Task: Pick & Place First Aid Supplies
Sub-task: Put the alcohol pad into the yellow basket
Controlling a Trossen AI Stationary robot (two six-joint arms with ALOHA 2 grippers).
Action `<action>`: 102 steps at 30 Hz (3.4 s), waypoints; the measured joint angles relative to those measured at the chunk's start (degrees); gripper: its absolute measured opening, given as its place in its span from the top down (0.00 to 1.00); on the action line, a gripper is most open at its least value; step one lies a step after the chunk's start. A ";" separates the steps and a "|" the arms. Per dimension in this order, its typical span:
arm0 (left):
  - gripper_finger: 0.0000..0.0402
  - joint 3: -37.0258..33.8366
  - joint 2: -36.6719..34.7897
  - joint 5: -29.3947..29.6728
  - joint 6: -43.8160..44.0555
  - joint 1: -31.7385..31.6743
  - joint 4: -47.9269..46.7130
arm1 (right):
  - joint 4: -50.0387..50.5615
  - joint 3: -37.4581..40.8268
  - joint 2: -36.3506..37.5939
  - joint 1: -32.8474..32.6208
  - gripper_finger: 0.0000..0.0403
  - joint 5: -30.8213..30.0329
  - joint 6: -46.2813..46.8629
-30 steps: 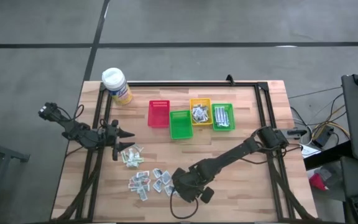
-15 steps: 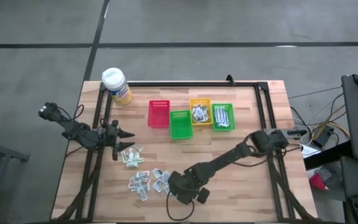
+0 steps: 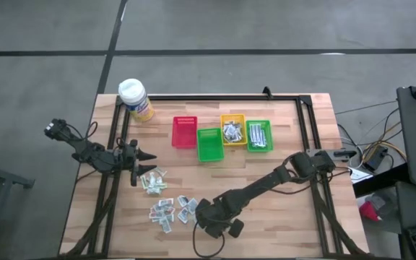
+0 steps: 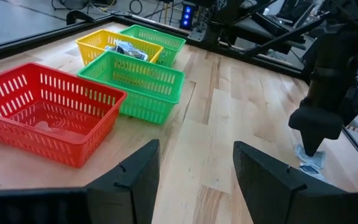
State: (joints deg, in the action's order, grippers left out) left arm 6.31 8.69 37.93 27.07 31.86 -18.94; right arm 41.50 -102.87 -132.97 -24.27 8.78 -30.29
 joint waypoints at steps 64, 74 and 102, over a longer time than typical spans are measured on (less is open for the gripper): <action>0.51 -0.01 0.09 0.03 3.42 -0.02 -0.02 | 40.64 -22.95 3.28 9.78 0.98 52.83 -0.01; 0.51 0.00 0.09 0.07 3.39 -0.01 -0.15 | 40.81 -30.72 3.28 17.88 0.98 57.24 -0.83; 0.51 0.00 0.66 1.14 -1.52 -0.02 -0.44 | 48.54 -31.95 11.71 39.74 0.98 17.93 6.34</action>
State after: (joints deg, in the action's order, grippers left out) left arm 6.31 9.34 39.07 25.55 31.83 -19.38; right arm 90.04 -134.82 -121.26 15.47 26.71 -23.95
